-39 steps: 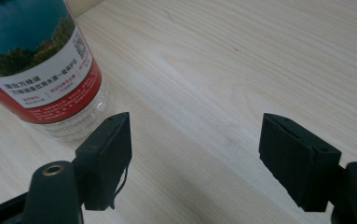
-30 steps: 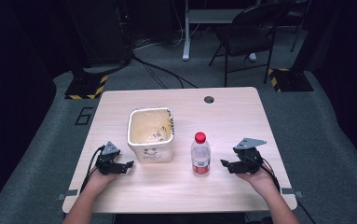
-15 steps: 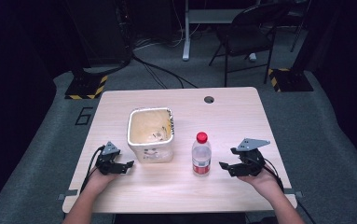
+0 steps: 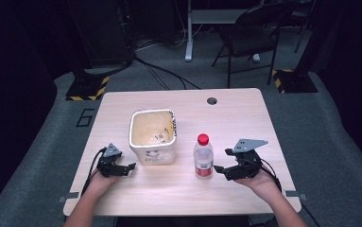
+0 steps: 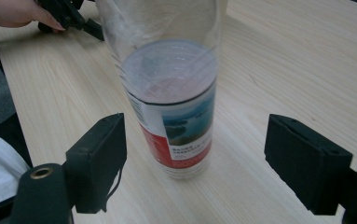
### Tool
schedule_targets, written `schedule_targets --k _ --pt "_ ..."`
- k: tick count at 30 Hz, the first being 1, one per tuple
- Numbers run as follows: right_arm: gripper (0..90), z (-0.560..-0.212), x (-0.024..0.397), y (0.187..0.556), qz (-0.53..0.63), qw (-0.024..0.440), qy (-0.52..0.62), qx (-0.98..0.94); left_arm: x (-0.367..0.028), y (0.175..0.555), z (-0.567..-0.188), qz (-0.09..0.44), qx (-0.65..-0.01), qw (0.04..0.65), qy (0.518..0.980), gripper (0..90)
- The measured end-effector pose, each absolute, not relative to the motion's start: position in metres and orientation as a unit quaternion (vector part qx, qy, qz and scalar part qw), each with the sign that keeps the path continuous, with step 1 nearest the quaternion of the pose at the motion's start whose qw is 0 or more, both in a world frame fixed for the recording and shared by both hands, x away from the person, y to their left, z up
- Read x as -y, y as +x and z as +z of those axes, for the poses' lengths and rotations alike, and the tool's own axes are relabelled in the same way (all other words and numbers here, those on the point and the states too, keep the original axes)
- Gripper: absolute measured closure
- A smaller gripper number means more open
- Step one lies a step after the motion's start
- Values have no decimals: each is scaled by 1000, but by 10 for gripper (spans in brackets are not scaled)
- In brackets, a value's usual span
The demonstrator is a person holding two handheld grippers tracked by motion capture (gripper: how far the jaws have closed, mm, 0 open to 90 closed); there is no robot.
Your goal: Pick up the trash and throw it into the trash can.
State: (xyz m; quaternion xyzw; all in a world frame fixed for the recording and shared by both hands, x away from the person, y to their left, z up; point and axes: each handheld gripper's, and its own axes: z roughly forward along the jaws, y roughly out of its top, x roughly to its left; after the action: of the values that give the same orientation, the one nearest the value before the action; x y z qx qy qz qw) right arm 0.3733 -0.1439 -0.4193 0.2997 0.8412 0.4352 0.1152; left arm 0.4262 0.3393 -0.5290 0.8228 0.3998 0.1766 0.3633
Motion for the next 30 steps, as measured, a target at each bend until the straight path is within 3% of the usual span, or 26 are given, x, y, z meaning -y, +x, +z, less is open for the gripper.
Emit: schedule_targets --k 10,30 --pt "148 -424 124 379 436 108 292 -844 -339 426 -529 176 -400 364 822 141" --pt "139 -435 97 394 437 98 289 -846 -339 426 -529 176 -400 364 823 141"
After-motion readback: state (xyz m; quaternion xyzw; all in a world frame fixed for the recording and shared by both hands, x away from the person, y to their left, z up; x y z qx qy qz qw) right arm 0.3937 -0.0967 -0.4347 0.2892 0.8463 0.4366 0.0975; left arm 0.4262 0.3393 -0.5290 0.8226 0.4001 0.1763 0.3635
